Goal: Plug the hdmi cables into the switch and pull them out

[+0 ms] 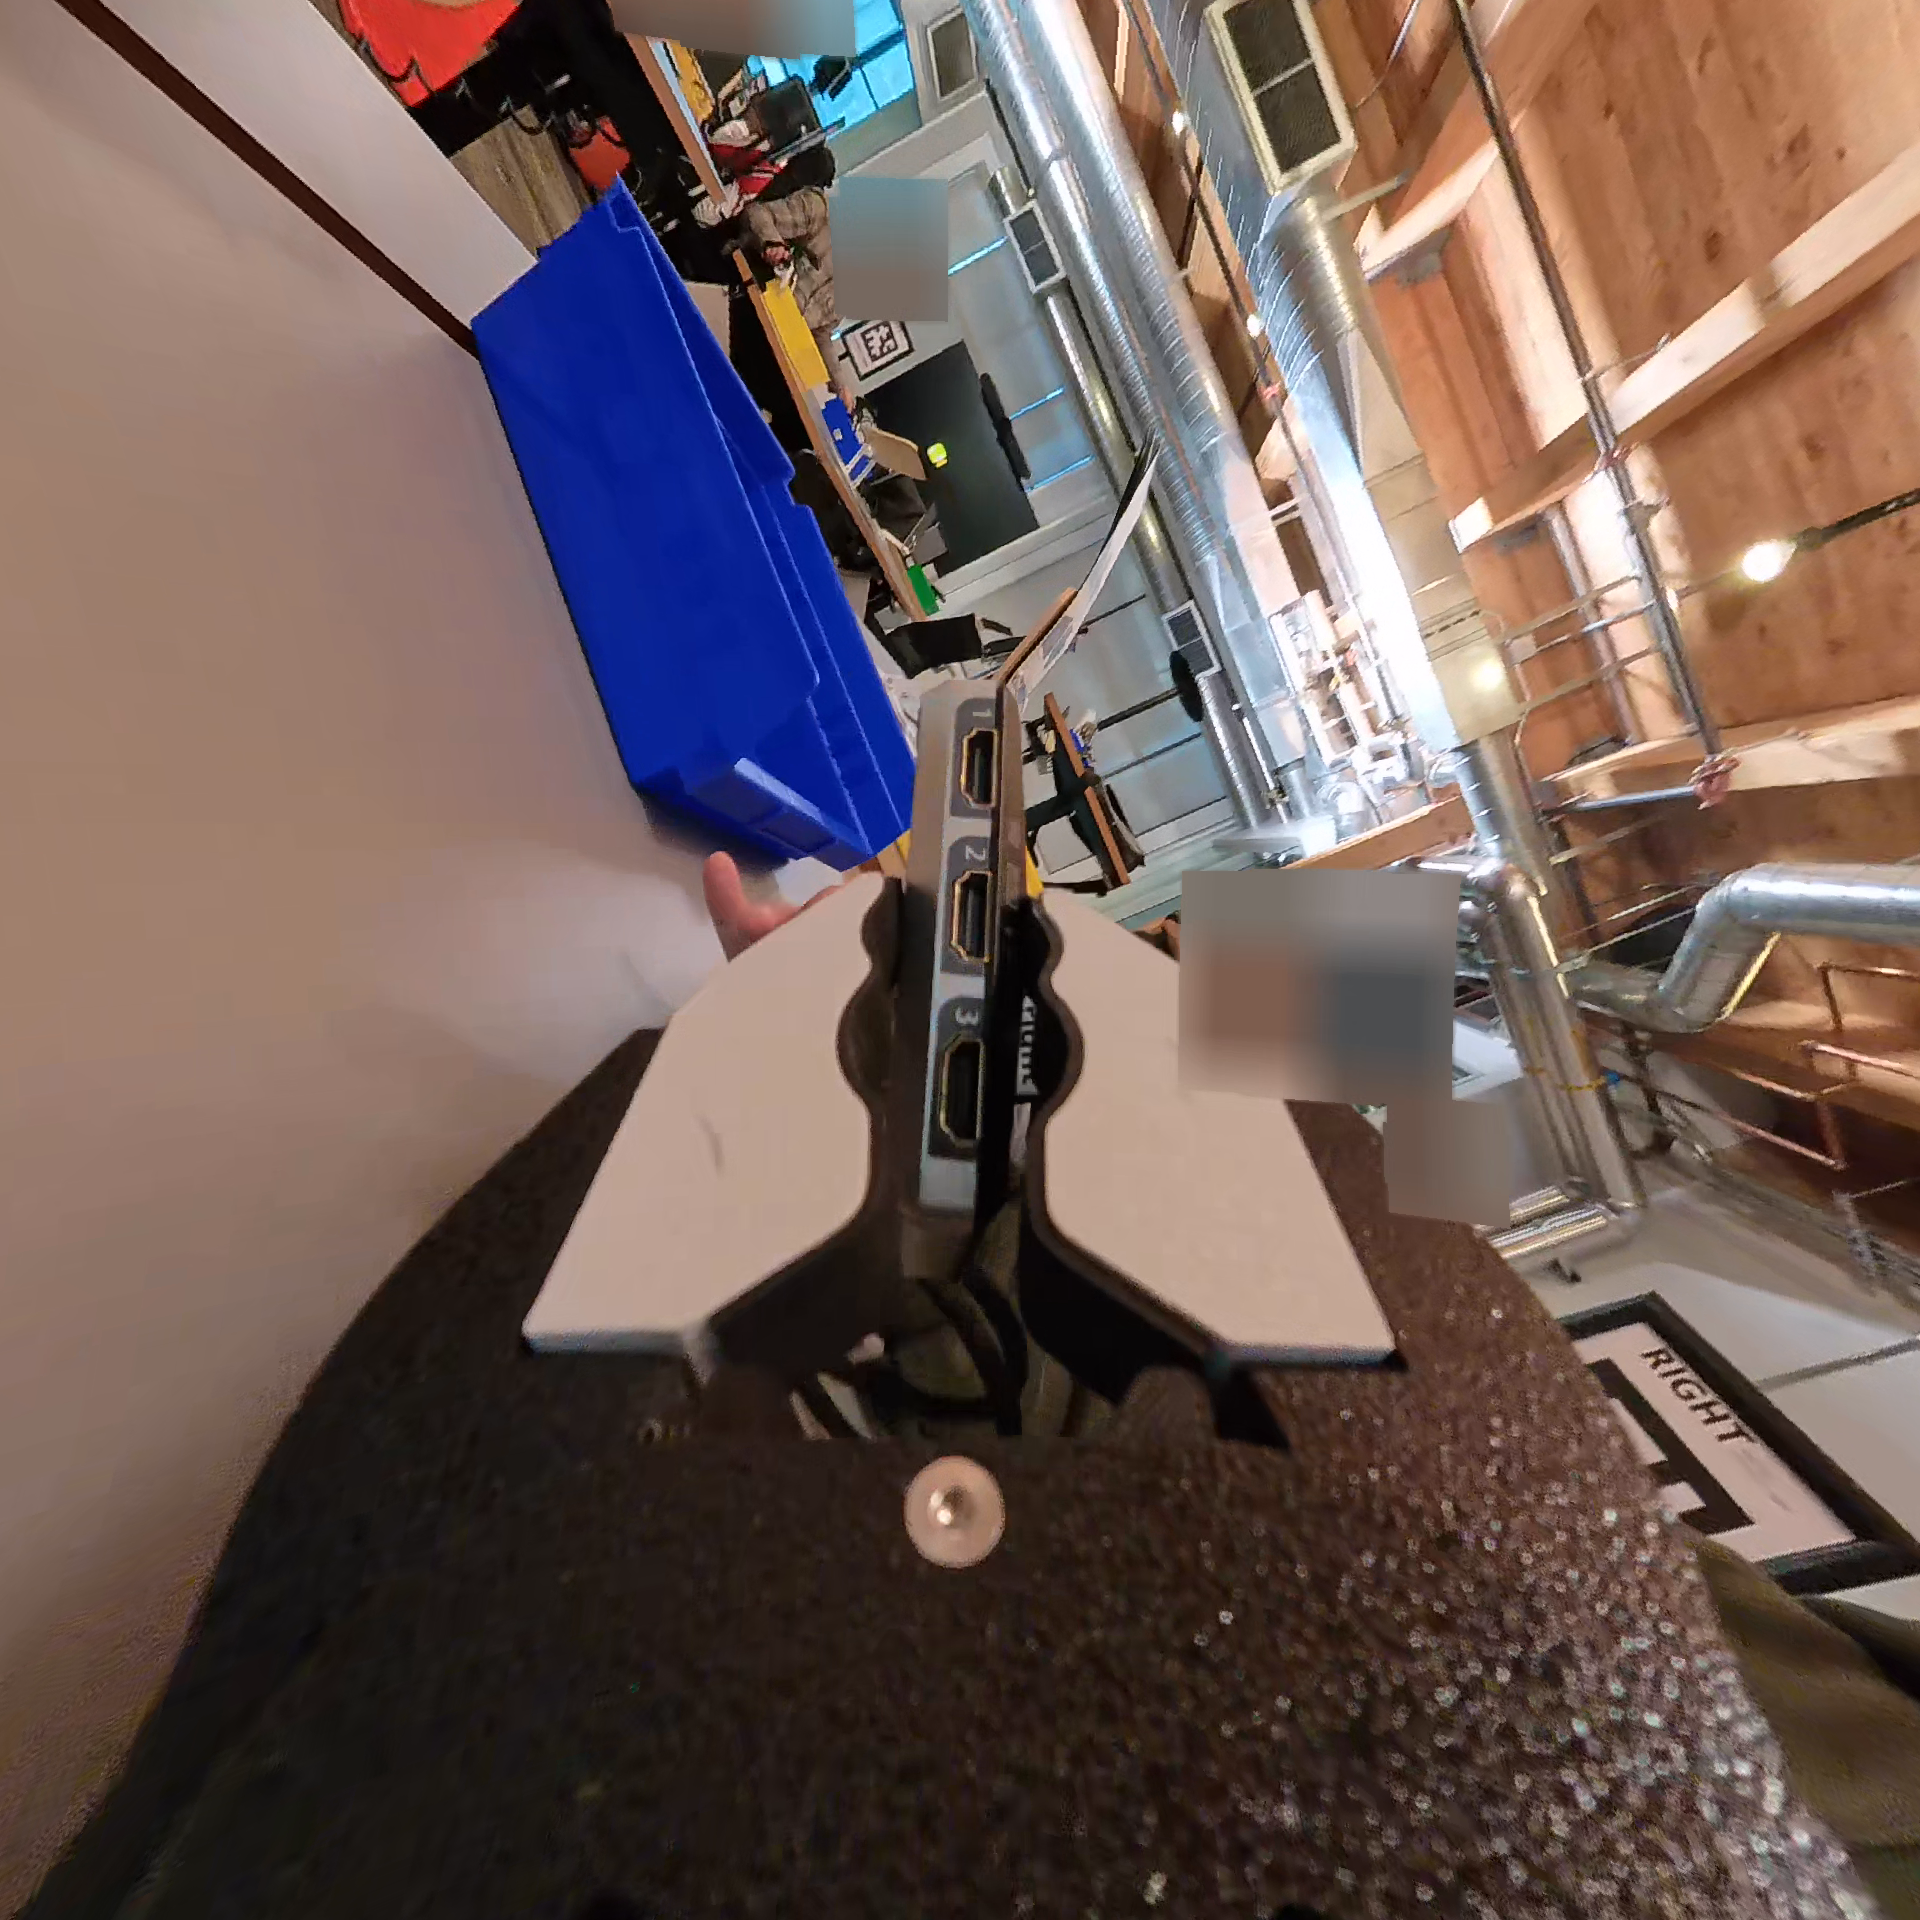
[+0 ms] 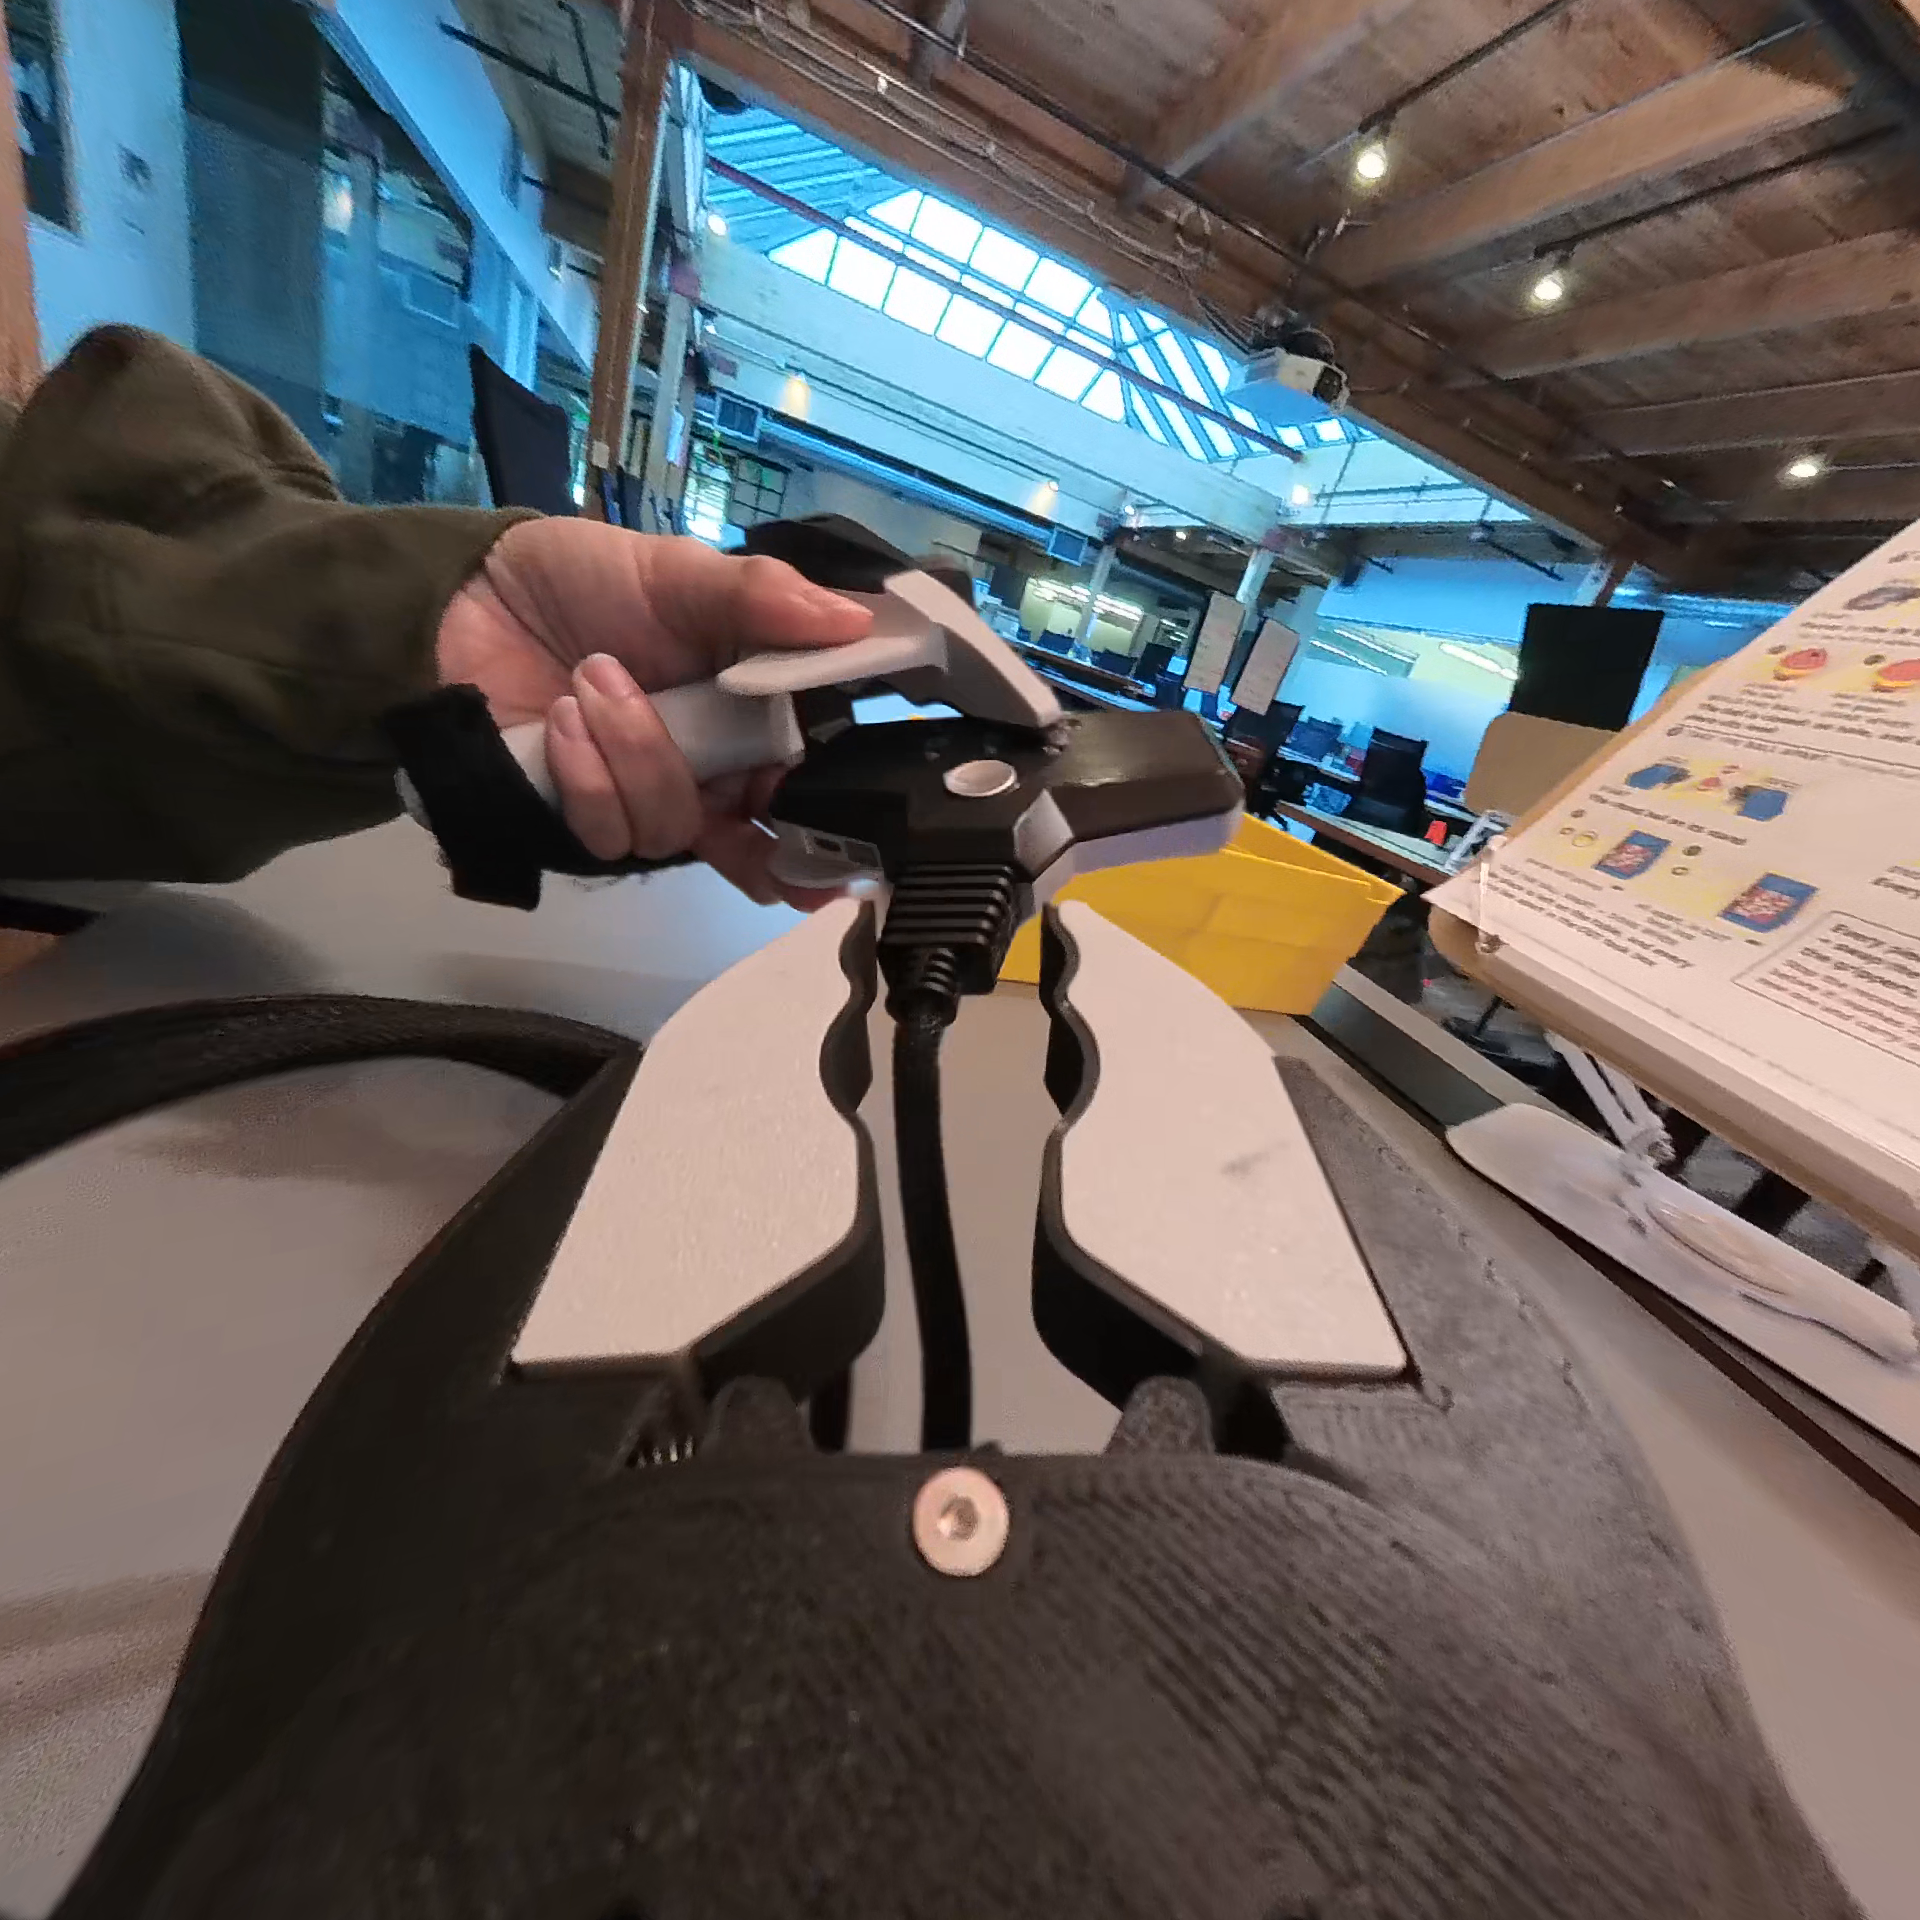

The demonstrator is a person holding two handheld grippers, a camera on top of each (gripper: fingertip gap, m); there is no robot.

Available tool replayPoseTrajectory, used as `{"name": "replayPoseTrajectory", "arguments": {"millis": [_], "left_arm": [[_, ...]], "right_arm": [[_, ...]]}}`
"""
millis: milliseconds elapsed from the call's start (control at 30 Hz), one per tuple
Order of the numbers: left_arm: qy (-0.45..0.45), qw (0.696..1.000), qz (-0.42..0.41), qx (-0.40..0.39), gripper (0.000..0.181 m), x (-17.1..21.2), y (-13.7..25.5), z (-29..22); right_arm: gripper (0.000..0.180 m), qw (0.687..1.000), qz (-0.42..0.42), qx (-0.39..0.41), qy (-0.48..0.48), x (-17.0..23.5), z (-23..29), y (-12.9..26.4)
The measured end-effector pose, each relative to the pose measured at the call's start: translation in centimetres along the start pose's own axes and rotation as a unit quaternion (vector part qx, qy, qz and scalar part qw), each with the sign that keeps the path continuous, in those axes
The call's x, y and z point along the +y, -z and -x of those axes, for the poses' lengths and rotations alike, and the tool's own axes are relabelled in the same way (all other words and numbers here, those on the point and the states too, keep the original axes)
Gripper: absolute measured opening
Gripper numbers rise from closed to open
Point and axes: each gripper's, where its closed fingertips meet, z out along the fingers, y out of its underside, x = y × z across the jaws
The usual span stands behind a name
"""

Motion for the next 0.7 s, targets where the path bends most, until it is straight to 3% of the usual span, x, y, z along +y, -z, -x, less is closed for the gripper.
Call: {"name": "replayPoseTrajectory", "arguments": {"millis": [267,467,600,700], "left_arm": [[-0.01,1.0,-0.018,-0.019,0.021,0.0,0.3,1.4],[-0.139,0.983,0.114,-0.026,0.025,2.3,1.1,1.6],[-0.137,0.971,0.196,-0.034,0.029,3.7,1.8,1.8],[-0.088,0.983,0.162,-0.012,0.023,3.2,1.5,1.3]], "right_arm": [[0.022,0.999,0.036,0.004,-0.014,1.1,-0.3,0.0],[0.022,0.997,0.049,-0.052,-0.039,1.4,0.4,0.8],[0.022,0.996,0.054,-0.067,-0.039,1.5,0.9,0.6],[0.022,0.997,0.046,-0.047,-0.036,1.3,0.5,0.4]]}}
